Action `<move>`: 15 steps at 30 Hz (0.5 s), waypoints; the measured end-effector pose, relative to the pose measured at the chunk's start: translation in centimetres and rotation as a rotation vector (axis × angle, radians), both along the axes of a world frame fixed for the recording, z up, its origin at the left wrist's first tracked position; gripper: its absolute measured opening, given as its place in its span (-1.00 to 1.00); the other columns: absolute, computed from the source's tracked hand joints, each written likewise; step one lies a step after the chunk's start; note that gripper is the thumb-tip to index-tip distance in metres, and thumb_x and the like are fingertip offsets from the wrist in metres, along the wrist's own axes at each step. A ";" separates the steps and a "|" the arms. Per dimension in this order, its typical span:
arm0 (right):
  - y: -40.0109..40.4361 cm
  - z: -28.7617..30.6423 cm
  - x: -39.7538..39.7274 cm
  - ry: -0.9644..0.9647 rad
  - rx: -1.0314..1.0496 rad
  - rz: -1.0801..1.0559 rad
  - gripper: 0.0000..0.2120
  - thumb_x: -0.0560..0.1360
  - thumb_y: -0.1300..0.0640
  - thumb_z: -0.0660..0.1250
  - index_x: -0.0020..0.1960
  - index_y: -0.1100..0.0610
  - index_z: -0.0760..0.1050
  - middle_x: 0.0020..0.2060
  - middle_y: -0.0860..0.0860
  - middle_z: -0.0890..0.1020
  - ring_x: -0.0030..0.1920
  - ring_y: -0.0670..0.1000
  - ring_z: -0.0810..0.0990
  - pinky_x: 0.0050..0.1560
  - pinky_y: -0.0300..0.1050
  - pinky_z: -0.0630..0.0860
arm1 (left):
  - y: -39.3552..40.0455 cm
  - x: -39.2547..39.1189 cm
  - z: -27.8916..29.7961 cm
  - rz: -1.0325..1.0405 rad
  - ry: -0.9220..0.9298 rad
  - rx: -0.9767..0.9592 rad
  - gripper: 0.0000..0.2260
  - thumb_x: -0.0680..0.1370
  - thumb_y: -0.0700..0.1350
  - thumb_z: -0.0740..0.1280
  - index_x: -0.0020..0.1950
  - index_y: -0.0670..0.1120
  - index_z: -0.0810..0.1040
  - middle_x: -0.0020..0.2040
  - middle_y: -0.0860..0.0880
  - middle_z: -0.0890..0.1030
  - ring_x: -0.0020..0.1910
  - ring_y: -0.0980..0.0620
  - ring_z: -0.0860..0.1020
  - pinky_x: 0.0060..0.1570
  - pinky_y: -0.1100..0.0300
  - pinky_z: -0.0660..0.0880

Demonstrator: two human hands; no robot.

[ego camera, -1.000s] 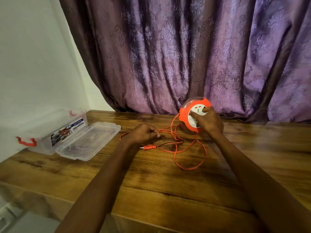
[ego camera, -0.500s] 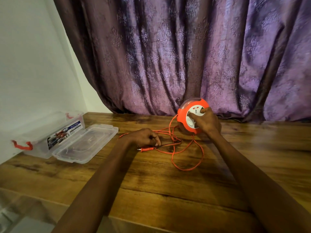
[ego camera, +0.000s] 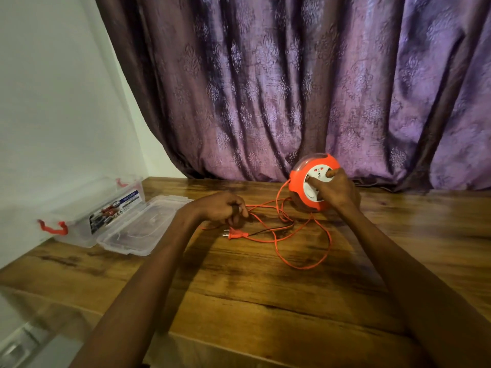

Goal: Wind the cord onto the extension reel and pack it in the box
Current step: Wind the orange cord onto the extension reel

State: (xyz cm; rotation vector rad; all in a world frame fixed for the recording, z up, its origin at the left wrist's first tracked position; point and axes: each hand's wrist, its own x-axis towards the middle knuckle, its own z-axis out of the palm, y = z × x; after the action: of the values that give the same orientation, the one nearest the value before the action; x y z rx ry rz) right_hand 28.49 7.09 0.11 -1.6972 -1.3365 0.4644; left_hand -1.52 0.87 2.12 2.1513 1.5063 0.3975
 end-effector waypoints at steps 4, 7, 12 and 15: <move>-0.1 0.0 -0.2 -0.005 0.006 0.002 -0.37 0.28 -0.36 0.46 0.18 0.00 0.44 0.20 0.18 0.61 0.24 0.21 0.55 0.19 0.03 0.43 | -3.0 -1.6 -0.8 0.063 -0.139 -0.025 -0.73 0.61 -0.38 0.09 0.05 -0.25 0.58 -0.22 -0.14 0.60 -0.32 0.07 0.55 -0.37 0.33 0.47; -0.3 -0.2 -0.7 -0.006 -0.001 0.019 -0.37 0.29 -0.35 0.46 0.19 0.00 0.44 0.21 0.17 0.60 0.25 0.21 0.54 0.19 0.03 0.43 | -5.1 -3.5 -2.1 0.107 -0.236 -0.051 -0.71 0.57 -0.44 0.09 0.04 -0.25 0.57 -0.20 -0.13 0.62 -0.30 0.07 0.58 -0.32 0.30 0.49; -0.6 -0.5 -1.4 -0.020 0.011 0.044 -0.39 0.31 -0.33 0.46 0.19 0.02 0.45 0.23 0.18 0.60 0.27 0.22 0.53 0.22 0.05 0.42 | -6.9 -6.1 -4.1 0.219 -0.572 -0.200 -0.81 0.67 -0.28 0.11 0.12 -0.29 0.50 -0.20 -0.20 0.61 -0.30 -0.12 0.63 -0.31 0.11 0.55; -0.7 -0.6 -1.6 -0.018 0.013 0.053 -0.38 0.32 -0.33 0.46 0.21 0.03 0.45 0.24 0.19 0.59 0.27 0.22 0.54 0.22 0.06 0.43 | -6.9 -7.0 -4.4 0.291 -0.718 -0.286 -0.80 0.69 -0.18 0.09 0.11 -0.22 0.48 -0.19 -0.24 0.63 -0.28 -0.18 0.68 -0.28 0.06 0.62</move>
State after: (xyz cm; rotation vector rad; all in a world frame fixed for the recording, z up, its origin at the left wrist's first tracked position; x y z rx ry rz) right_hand 26.91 6.42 -0.44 -1.6619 -1.3974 0.4706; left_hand -8.52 -6.04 -2.24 1.3492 1.3334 0.8821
